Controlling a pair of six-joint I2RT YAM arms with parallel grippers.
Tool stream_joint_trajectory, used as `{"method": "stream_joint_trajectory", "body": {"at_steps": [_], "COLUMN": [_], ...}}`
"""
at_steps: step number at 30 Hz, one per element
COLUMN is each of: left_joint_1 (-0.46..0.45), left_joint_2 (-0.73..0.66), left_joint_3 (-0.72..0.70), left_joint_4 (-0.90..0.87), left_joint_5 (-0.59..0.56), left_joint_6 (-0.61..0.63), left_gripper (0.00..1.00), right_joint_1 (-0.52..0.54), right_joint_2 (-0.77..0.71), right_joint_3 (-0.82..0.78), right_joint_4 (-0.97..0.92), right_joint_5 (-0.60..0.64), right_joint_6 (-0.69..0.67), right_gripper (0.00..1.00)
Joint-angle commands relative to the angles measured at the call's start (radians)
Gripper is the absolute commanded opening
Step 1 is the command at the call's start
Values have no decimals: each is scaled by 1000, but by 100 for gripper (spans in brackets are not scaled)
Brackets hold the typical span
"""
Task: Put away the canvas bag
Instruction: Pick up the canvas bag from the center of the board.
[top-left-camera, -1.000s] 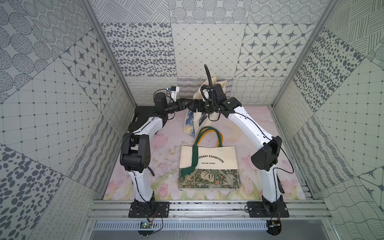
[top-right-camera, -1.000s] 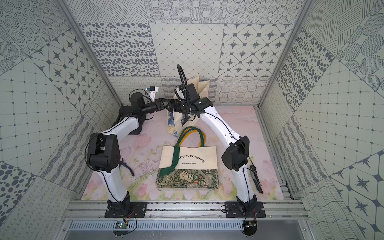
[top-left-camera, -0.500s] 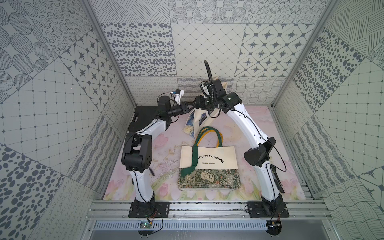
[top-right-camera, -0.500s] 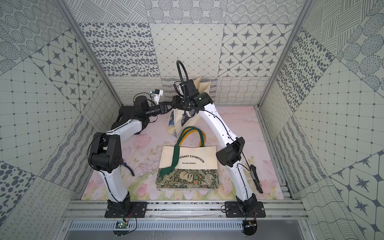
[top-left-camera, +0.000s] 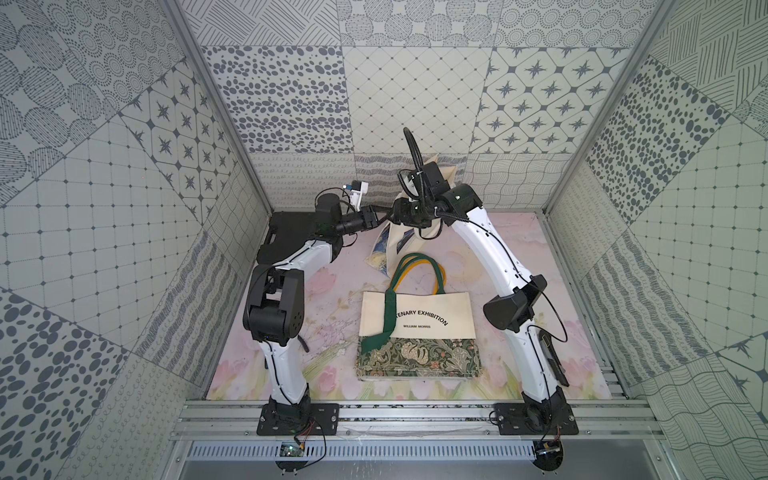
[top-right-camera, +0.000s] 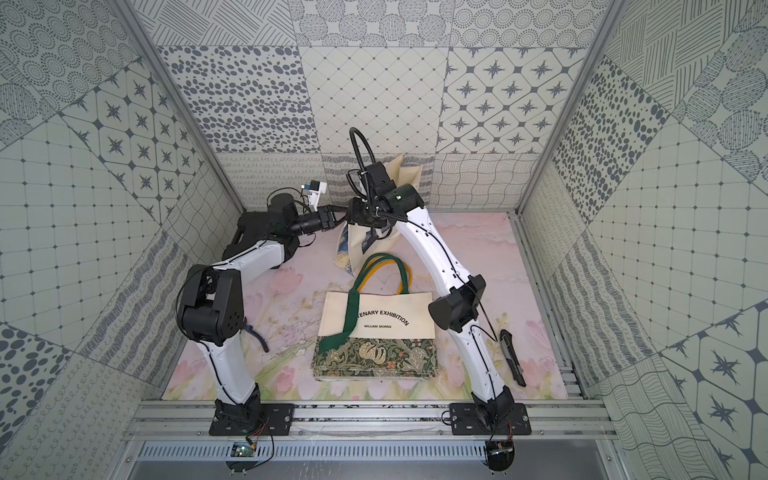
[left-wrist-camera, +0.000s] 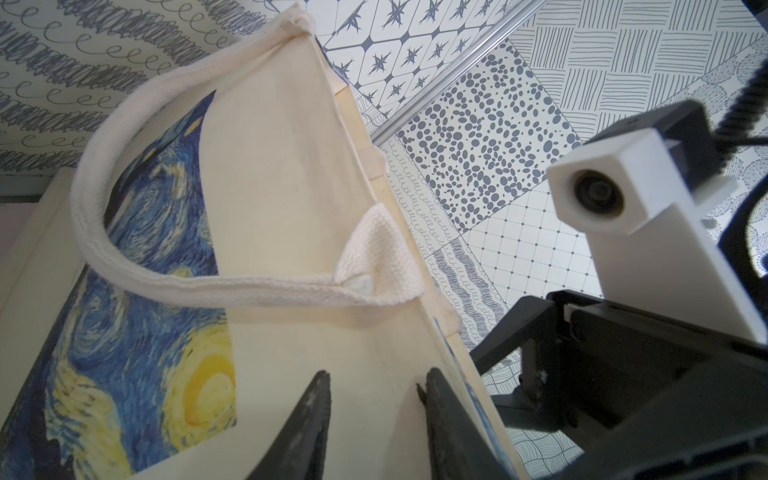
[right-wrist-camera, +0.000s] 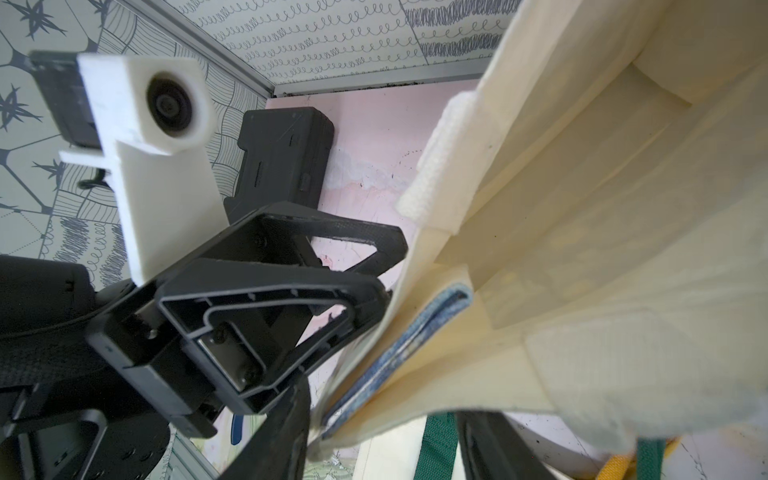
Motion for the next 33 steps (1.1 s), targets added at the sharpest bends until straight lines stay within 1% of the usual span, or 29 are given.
{"method": "stream_joint_trajectory", "body": {"at_steps": [1,3,8,10,12,15,17,21,23,26,27,29,31,33], "left_joint_1": [-8,-6,-6,-6,-7,-12,-14,-18,-21,-21,-22,-19,-13,0], "left_joint_2": [4,2,-1,-1,2,8,9,11,13,16,14,10,3,-13], "left_joint_3": [-17,-31,-63,-72,-79,-84,-85,-85,-86,-93,-97,-96,-86,-73], "left_joint_4": [80,78,83,102,126,157,168,180,187,199,202,184,138,66], "left_joint_5": [47,49,52,51,49,49,48,55,60,66,66,68,73,68], "left_joint_6": [-10,-3,-8,-21,-41,-67,-75,-85,-92,-101,-99,-83,-50,-7], "left_gripper": [39,38,38,37,36,35,35,34,33,32,32,32,32,33], "right_joint_1": [7,9,11,12,12,13,12,15,15,14,15,14,15,13], "right_joint_2": [34,32,15,11,14,31,47,61,60,52,49,43,37,27], "right_joint_3": [22,23,21,20,21,34,49,50,49,49,50,49,50,49], "right_joint_4": [-33,-46,-68,-61,-44,-30,-41,-58,-53,-45,-45,-48,-56,-67], "right_joint_5": [23,37,78,71,48,11,5,17,26,45,48,50,56,68], "right_joint_6": [-18,-17,-20,-17,-10,1,3,4,4,9,10,11,11,6], "right_gripper": [52,44,42,45,58,63,64,61,56,40,32,19,2,0]}}
